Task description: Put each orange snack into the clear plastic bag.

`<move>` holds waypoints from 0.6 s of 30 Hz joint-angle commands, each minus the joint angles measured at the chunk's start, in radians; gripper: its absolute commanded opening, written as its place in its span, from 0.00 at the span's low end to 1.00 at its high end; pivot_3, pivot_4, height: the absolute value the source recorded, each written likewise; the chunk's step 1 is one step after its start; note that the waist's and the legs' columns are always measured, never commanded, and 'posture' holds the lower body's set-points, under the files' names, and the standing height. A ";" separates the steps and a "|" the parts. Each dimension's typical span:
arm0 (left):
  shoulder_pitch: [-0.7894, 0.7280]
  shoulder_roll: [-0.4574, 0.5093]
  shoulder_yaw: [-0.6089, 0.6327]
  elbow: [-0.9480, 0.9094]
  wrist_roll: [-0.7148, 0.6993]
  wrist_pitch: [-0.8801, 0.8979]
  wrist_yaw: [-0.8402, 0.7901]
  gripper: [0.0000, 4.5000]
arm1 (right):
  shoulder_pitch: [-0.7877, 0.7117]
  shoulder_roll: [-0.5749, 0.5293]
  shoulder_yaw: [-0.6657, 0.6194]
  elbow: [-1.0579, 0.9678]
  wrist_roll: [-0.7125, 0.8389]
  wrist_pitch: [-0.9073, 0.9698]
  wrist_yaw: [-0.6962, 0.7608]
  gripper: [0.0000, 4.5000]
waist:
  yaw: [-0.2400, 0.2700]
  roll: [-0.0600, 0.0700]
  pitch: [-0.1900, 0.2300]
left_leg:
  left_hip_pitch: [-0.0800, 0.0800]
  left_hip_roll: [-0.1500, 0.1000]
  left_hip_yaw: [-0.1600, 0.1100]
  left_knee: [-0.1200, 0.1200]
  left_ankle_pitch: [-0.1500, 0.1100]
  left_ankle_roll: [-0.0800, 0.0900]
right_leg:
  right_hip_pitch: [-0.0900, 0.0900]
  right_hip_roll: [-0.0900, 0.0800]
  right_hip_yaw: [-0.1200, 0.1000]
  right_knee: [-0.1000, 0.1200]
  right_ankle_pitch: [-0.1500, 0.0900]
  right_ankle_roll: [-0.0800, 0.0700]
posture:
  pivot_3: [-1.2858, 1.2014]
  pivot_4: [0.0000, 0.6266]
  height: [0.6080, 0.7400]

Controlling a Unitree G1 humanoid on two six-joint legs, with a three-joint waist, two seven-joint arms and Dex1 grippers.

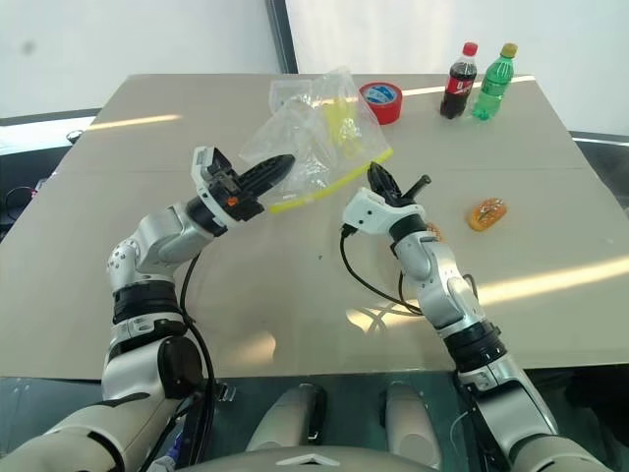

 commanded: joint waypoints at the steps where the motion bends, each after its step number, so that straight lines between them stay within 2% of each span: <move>1: 0.003 0.001 0.000 -0.038 -0.025 0.007 0.000 0.00 | -0.020 -0.013 -0.018 -0.044 -0.015 -0.028 -0.017 0.25 | 0.000 0.000 0.000 | 0.000 0.000 0.000 0.000 0.000 0.000 | 0.000 0.000 0.000 0.000 0.000 0.000 | 0.52 0.24 1.00; 3: 0.004 -0.001 0.002 -0.036 -0.025 0.007 0.001 0.00 | -0.022 -0.018 -0.015 -0.037 -0.029 -0.033 -0.024 0.43 | 0.000 0.000 0.000 | 0.000 0.000 0.000 0.000 0.000 0.000 | 0.000 0.000 0.000 0.000 0.000 0.000 | 0.52 0.24 1.00; 16: 0.009 -0.007 0.002 -0.018 -0.025 0.030 0.004 0.00 | -0.060 -0.042 0.007 0.014 -0.133 -0.082 -0.090 0.43 | 0.000 0.000 0.000 | 0.000 -0.001 0.000 0.000 0.000 0.000 | 0.000 0.000 0.000 0.000 0.000 0.000 | 0.52 0.24 1.00; 18: 0.008 -0.008 0.005 -0.015 -0.025 0.029 0.005 0.00 | -0.064 -0.042 0.001 0.011 -0.151 -0.091 -0.123 0.31 | 0.000 0.000 0.000 | 0.000 -0.001 0.000 0.000 0.000 0.000 | 0.000 0.000 0.000 0.000 0.000 0.000 | 0.52 0.24 1.00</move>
